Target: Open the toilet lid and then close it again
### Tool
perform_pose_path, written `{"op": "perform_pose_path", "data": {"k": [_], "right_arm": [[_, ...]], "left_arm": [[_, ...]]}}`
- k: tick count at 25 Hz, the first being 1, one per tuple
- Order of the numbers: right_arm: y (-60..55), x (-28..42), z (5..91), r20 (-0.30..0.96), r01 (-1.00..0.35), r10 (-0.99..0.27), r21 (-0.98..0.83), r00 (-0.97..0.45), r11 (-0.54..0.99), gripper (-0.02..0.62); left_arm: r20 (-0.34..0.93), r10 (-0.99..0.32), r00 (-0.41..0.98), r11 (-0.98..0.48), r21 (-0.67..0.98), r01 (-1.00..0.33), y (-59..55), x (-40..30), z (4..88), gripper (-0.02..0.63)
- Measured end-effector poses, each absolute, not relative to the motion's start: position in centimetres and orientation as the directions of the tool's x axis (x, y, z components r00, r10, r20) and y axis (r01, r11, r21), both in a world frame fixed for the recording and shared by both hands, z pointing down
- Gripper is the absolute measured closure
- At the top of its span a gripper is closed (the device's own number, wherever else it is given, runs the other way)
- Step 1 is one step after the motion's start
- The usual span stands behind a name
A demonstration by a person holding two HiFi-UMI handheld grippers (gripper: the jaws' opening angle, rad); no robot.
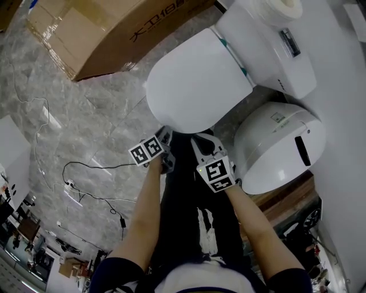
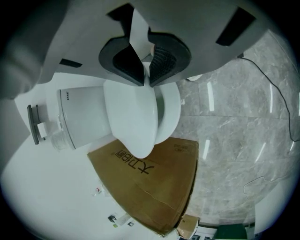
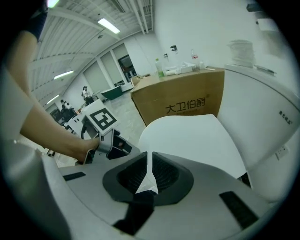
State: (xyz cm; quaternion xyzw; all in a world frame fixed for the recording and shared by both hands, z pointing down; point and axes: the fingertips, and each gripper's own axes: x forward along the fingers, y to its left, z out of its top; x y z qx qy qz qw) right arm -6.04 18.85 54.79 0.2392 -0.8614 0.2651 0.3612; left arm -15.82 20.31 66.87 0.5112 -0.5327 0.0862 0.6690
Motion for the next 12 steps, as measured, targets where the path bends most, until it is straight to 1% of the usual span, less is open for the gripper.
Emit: {"op": "perform_pose_path", "data": {"k": [3, 7, 9, 10, 12], "right_arm": [[19.1, -6.4, 54.6, 0.774, -0.527, -0.194, -0.205, -0.603, 0.825, 0.586], [20.8, -6.7, 55.9, 0.843, -0.331, -0.168, -0.013, -0.511, 0.944, 0.578], [21.5, -6.7, 57.0, 0.869, -0.266, -0.156, 0.029, -0.470, 0.964, 0.482], [21.6, -6.7, 57.5, 0.878, -0.249, -0.156, 0.044, -0.452, 0.967, 0.465], [21.6, -6.8, 58.5, 0.892, -0.228, -0.174, 0.083, -0.417, 0.970, 0.463]], "left_arm": [[0.800, -0.422, 0.426, 0.441, 0.592, -0.674, 20.0, -15.5, 65.5, 0.563], [0.798, -0.425, 0.428, 0.439, 0.595, -0.673, 19.8, -15.1, 63.4, 0.565], [0.799, -0.429, 0.422, 0.442, 0.593, -0.673, 19.5, -14.9, 62.5, 0.565], [0.800, -0.430, 0.419, 0.443, 0.591, -0.674, 19.4, -14.8, 62.2, 0.565], [0.803, -0.428, 0.414, 0.447, 0.586, -0.676, 19.2, -14.7, 61.8, 0.565]]}}
